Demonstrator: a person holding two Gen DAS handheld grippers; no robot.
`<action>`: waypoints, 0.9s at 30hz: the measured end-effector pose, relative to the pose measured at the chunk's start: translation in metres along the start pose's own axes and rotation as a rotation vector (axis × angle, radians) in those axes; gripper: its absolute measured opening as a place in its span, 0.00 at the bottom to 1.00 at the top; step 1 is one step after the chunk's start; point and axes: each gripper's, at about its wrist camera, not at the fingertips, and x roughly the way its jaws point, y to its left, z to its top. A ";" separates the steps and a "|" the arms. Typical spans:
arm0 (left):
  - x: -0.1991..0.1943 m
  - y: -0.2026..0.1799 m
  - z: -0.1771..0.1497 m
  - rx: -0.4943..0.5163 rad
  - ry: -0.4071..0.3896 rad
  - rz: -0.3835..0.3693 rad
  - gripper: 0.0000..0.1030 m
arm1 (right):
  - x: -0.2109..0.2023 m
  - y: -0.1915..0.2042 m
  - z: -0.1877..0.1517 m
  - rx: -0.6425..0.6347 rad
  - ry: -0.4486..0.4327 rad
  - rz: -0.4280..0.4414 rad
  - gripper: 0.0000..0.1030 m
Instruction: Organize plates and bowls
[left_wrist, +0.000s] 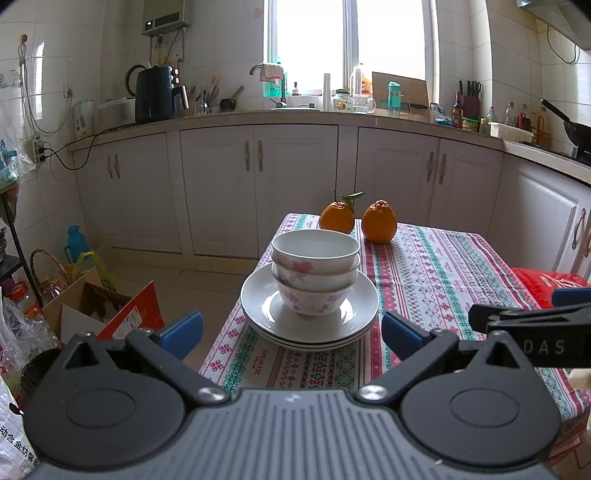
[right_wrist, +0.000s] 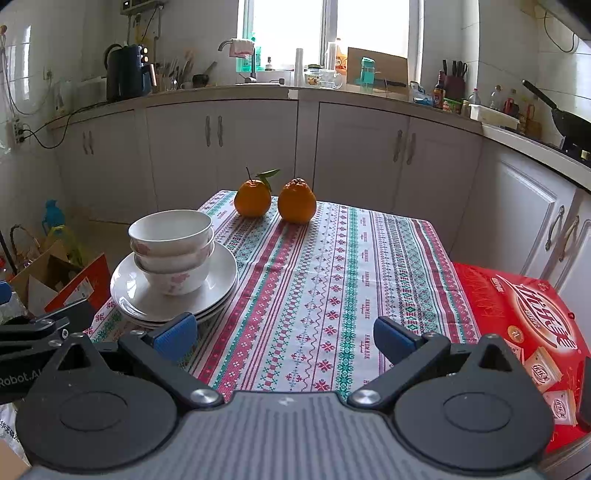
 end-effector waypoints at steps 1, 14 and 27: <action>0.000 0.000 0.000 0.000 -0.001 0.001 0.99 | 0.000 0.000 0.000 0.001 0.000 0.000 1.00; -0.001 -0.001 -0.001 0.000 0.000 0.005 0.99 | -0.002 0.000 0.000 0.000 -0.003 -0.008 1.00; -0.001 -0.001 -0.001 -0.006 0.006 0.005 0.99 | -0.001 0.000 0.001 0.000 -0.003 -0.015 1.00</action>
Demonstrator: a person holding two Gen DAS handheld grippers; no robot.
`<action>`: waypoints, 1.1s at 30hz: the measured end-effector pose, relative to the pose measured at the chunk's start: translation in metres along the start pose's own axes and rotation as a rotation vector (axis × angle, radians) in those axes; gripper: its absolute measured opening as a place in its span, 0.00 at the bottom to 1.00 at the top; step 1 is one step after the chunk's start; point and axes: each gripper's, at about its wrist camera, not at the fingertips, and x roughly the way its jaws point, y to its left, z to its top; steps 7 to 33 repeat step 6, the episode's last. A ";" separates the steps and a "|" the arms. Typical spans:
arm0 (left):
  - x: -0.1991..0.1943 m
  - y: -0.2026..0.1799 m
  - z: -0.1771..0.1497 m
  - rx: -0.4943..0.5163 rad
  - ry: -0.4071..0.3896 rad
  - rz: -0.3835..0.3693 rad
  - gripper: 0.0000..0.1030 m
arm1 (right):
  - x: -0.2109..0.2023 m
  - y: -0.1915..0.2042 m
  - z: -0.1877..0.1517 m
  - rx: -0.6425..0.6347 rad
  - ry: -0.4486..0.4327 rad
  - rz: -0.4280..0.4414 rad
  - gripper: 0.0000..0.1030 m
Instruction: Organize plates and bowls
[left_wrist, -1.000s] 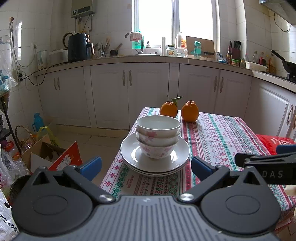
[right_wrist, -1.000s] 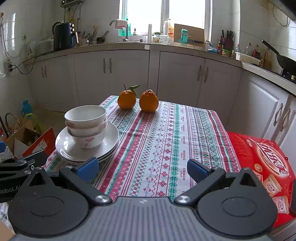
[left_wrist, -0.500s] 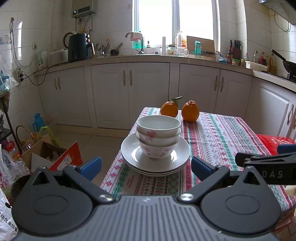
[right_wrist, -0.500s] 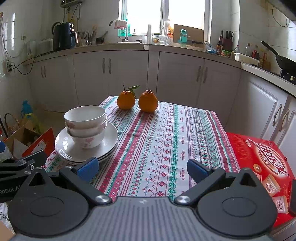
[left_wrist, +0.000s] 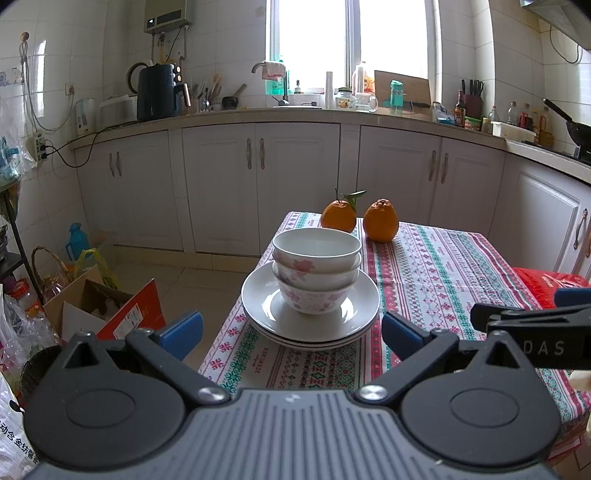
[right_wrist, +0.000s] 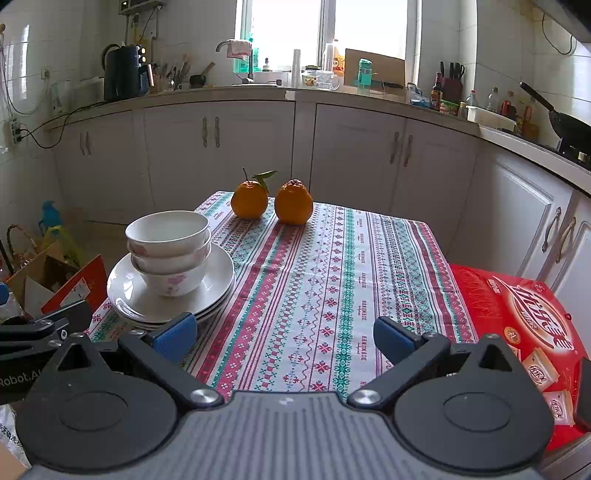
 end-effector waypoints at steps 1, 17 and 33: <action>0.000 0.000 0.000 0.000 0.000 0.000 0.99 | 0.000 0.000 0.000 0.000 0.000 0.000 1.00; 0.000 -0.001 0.000 -0.002 -0.001 0.001 0.99 | 0.000 -0.001 0.000 0.000 -0.007 -0.005 1.00; 0.000 -0.001 0.000 -0.002 -0.001 0.001 0.99 | 0.000 -0.001 0.000 0.000 -0.007 -0.005 1.00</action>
